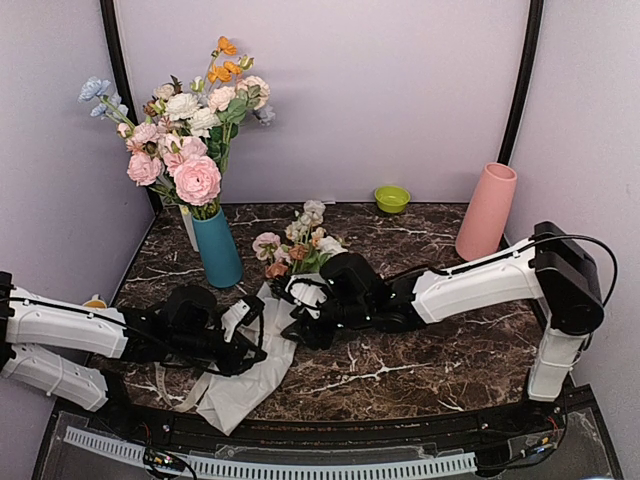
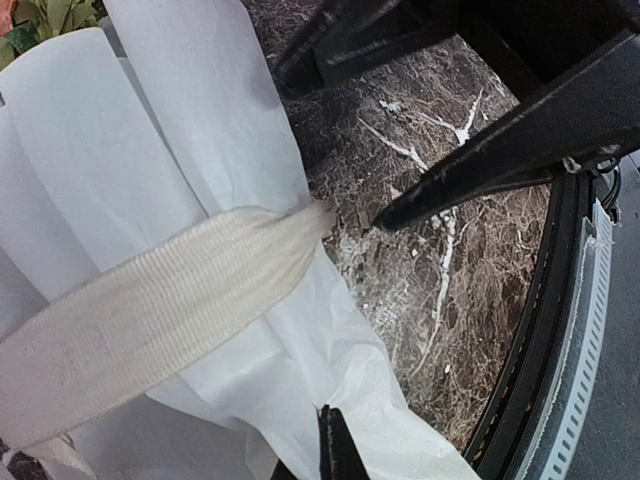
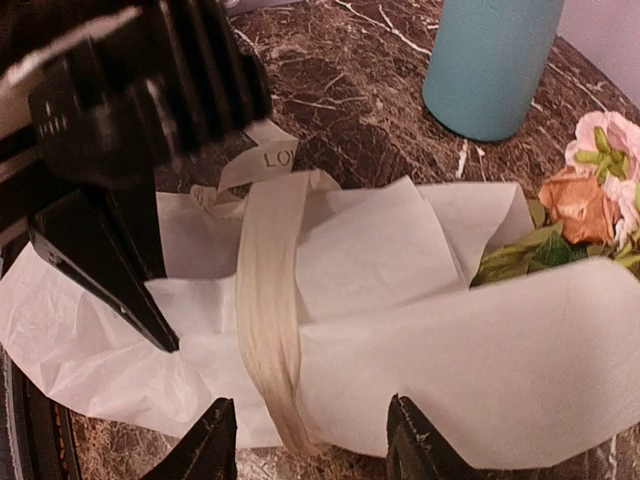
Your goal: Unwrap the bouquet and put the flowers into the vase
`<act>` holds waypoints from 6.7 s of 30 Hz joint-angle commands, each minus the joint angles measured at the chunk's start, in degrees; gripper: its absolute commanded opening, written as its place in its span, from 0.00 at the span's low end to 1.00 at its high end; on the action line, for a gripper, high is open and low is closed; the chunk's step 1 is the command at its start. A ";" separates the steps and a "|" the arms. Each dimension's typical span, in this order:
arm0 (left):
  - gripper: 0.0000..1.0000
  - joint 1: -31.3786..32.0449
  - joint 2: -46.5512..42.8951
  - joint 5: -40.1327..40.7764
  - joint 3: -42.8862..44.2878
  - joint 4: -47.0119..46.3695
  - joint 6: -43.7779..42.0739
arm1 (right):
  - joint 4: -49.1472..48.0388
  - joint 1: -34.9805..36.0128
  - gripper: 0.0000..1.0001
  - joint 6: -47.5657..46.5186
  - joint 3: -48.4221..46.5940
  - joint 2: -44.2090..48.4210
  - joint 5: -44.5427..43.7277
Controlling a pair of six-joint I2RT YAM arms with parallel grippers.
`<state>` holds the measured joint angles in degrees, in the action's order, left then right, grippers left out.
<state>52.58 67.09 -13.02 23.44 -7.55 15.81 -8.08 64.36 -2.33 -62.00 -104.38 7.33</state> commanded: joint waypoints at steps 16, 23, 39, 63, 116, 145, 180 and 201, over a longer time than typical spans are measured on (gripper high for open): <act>0.00 -0.19 0.51 -0.91 4.27 1.60 -3.19 | 4.69 2.09 0.18 -5.90 -7.80 -7.81 1.81; 0.00 -0.24 1.36 0.11 5.34 2.28 -2.23 | 2.12 2.26 0.00 -5.77 -4.19 -3.92 -2.53; 0.00 -4.41 0.81 -0.05 3.52 -2.35 3.32 | -1.66 1.23 0.00 7.76 18.29 12.26 -12.47; 0.00 -5.47 11.33 -7.29 9.83 -1.86 -0.13 | 6.17 1.21 0.76 16.18 21.47 25.40 -16.42; 0.00 -5.47 12.31 -6.03 12.18 -0.98 1.18 | 5.07 -8.76 0.00 -1.65 10.16 20.43 -22.04; 0.00 -5.47 13.76 -6.05 13.43 -0.90 1.33 | 28.12 -24.19 0.99 49.12 21.77 40.05 -43.13; 0.00 -5.47 16.46 -7.54 16.64 0.09 0.22 | 2.11 -8.19 0.83 -0.67 13.59 11.83 -1.70; 0.00 -5.47 17.09 -8.69 17.41 2.37 -0.62 | -14.62 -8.05 0.55 -1.20 8.80 -4.63 6.18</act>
<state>47.11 84.03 -20.60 39.38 -6.35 16.05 -18.15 55.86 -3.92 -51.83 -107.68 11.16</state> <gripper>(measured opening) 0.026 0.569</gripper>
